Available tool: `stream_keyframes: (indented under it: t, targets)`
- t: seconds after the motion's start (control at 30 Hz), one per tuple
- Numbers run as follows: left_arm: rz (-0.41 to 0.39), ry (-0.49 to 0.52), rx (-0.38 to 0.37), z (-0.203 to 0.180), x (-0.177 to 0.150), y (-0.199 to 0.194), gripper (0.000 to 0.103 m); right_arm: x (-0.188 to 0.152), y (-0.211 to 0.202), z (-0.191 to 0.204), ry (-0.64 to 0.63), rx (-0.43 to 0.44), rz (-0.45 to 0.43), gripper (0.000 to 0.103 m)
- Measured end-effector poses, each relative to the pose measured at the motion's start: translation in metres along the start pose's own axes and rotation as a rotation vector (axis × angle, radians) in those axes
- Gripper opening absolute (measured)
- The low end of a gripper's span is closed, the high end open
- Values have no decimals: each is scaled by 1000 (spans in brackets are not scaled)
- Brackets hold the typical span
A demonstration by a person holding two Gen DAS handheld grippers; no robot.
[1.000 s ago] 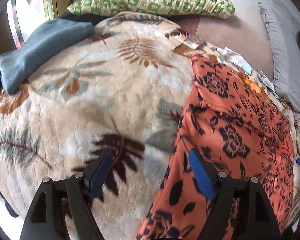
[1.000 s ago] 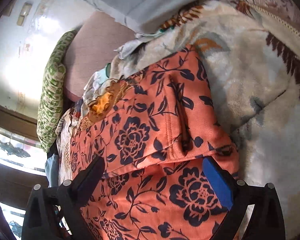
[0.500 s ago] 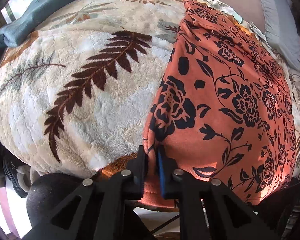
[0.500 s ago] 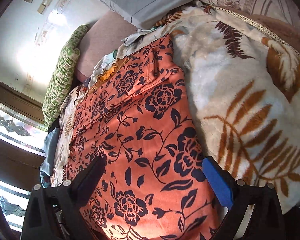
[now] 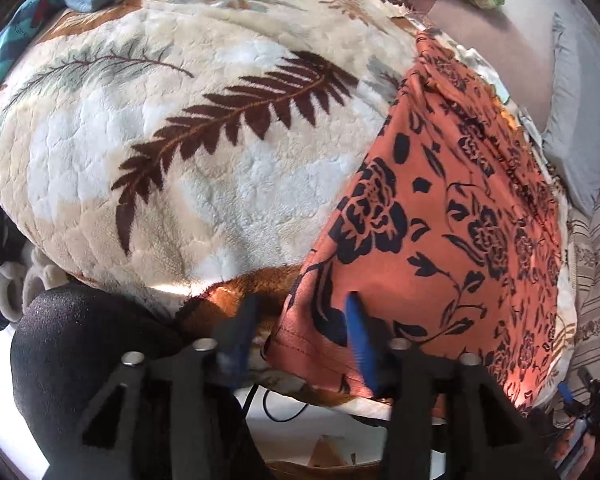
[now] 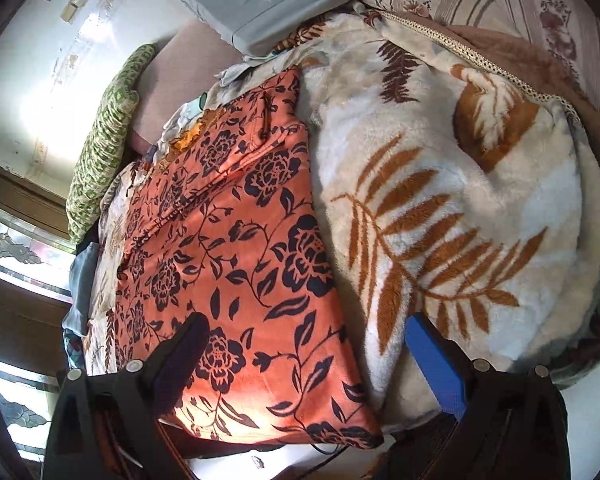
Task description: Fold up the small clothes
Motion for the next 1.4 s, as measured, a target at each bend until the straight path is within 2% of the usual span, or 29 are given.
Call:
stream_keyframes:
  t: [0.07,0.17,0.23,0.33,0.4,0.47,0.5,0.53,0.57,0.6,0.63,0.67,0.7,0.77,0.83,0.87,0.9,0.97,1.0,1.03,1.07,1.1,1.13,1.17,1.2,1.27,1.33,1.37,1.4]
  targets:
    - [-68,15,24,-2,0,-12,78,-10,5,-5,-22,-31,54,100]
    - [-67,55,29,-1,-1,-7,78,-27,16,-15,-10,-64,135,100]
    - [-35,54,33,0,-4,3,77,-37,21,-15,-12,-15,161,100]
    - [-71,93,32,-9,-3,-1,77,-46,27,-10,-15,51,167,100]
    - [-89,102,17,-13,-3,-8,77,-49,32,-7,-28,54,168,99]
    - [-87,100,42,-14,-1,-5,77,-53,46,-11,1,29,213,97]
    - [-70,100,68,-12,-1,1,76,-55,52,-10,-3,24,232,82]
    - [-45,107,95,-11,0,9,69,-59,58,-8,-13,8,255,59]
    - [-23,111,122,-9,0,17,25,-62,65,-4,-30,-31,275,49]
    - [-35,108,131,-7,-1,16,14,-64,68,-2,-53,-91,275,31]
    - [-45,109,107,-8,-3,9,6,-65,68,-1,-71,-140,270,21]
    - [-73,118,94,-12,-6,-2,6,-67,65,2,-84,-143,263,13]
    - [-122,137,111,-15,-11,-17,6,-68,59,8,-88,-127,251,9]
    - [-178,173,131,-24,-14,-33,7,-70,38,24,-130,-110,193,9]
    - [-139,148,136,-21,-9,-23,7,-66,22,34,-144,-89,142,9]
    - [-78,119,150,-14,-4,-4,8,-63,23,33,-145,-95,140,9]
    - [5,85,154,-5,-2,16,12,-60,32,27,-138,-116,163,9]
    - [-10,47,99,1,-4,11,15,-59,63,-1,-42,-143,273,13]
    - [-20,54,100,0,-6,4,30,-61,69,-12,10,-119,283,15]
    - [-49,64,109,-2,-6,-5,39,-61,68,-15,30,-71,270,20]
    - [-90,69,125,-4,-5,-13,59,-62,61,-14,26,-23,246,23]
    - [-128,77,137,-5,-4,-20,70,-61,52,-12,17,20,215,43]
    - [-154,89,141,-8,-3,-25,71,-59,44,-9,10,45,187,73]
    - [-164,99,139,-9,-1,-26,71,-56,37,-6,-3,48,155,79]
    - [-157,102,139,-9,1,-22,71,-52,31,-4,-23,41,123,79]
    - [-87,101,153,-8,0,-4,71,-46,32,1,-42,39,120,79]
    - [-9,124,165,-15,0,21,54,-45,51,-1,-37,54,184,75]
    - [-35,140,179,-16,-2,18,42,-48,62,-6,-25,37,227,71]
    - [-37,160,178,-18,-4,16,17,-50,69,-7,-20,23,248,64]
Point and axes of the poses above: each gripper's, at about its wrist camera, not at the fingertips, and y roughly the way its jaws point, z to its left, x to its top, the point moved 5 cm from there along y, roughly the way its jaws point, and after that the axes turned 15 degrees about z, right-handed, at the moved point
